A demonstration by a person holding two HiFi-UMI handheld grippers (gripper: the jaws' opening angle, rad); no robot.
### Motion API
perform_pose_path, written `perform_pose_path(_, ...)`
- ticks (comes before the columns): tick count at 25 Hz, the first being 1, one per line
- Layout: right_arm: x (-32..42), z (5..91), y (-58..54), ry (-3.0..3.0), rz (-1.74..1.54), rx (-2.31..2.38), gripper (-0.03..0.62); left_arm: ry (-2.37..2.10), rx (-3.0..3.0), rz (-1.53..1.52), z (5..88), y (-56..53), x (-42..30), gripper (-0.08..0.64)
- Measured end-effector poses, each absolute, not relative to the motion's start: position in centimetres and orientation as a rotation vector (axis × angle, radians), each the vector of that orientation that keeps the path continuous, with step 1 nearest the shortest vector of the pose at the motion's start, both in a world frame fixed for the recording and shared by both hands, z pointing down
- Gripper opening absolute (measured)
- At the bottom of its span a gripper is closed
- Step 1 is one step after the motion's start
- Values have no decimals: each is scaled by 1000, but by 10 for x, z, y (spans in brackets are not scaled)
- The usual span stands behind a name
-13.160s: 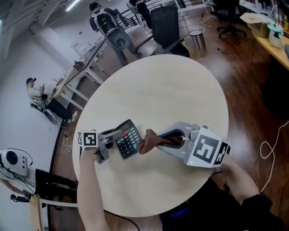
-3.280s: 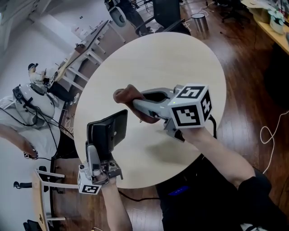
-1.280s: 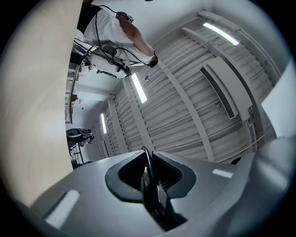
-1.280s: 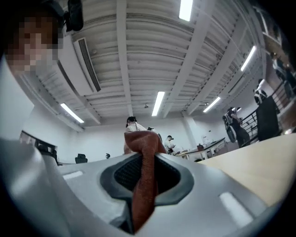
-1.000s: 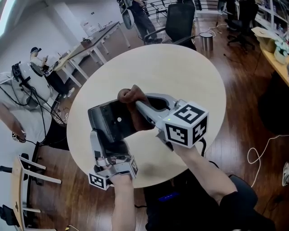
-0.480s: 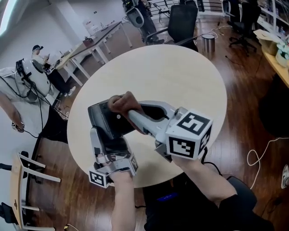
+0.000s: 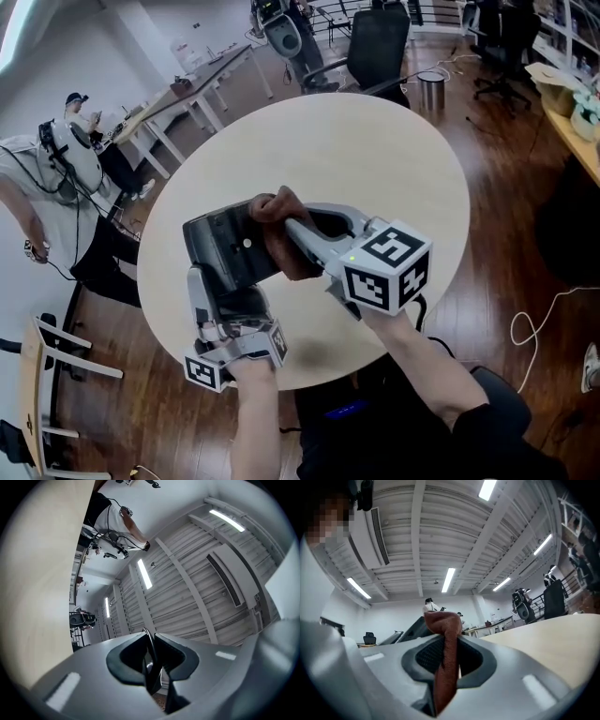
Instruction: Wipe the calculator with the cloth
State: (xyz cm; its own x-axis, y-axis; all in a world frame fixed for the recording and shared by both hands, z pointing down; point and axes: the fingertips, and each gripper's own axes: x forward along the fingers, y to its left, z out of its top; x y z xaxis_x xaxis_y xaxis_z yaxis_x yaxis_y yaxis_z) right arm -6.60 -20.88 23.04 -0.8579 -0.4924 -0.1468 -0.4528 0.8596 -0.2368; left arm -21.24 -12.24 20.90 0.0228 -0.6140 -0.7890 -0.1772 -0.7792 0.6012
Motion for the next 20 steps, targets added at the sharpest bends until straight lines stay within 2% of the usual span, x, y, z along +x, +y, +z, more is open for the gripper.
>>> perform_pose_path(5,-36,257,-241,2793,-408,-848,67,-806,1964,-1833,208,-121,-212,55)
perform_pose_path(9,-19,242,-235,2735,-429,-796,67,-821,1962,-1835,209,-128,-209,55)
perform_pose_path(15,-72,192,-166,2807,-242,-524,67,-838,1980,-1807,209,-129,-207,55)
perform_pose_path(20,-79,208,-173,2880,-80,-645,67,-799,1977,-1813,210,-124,-200,57)
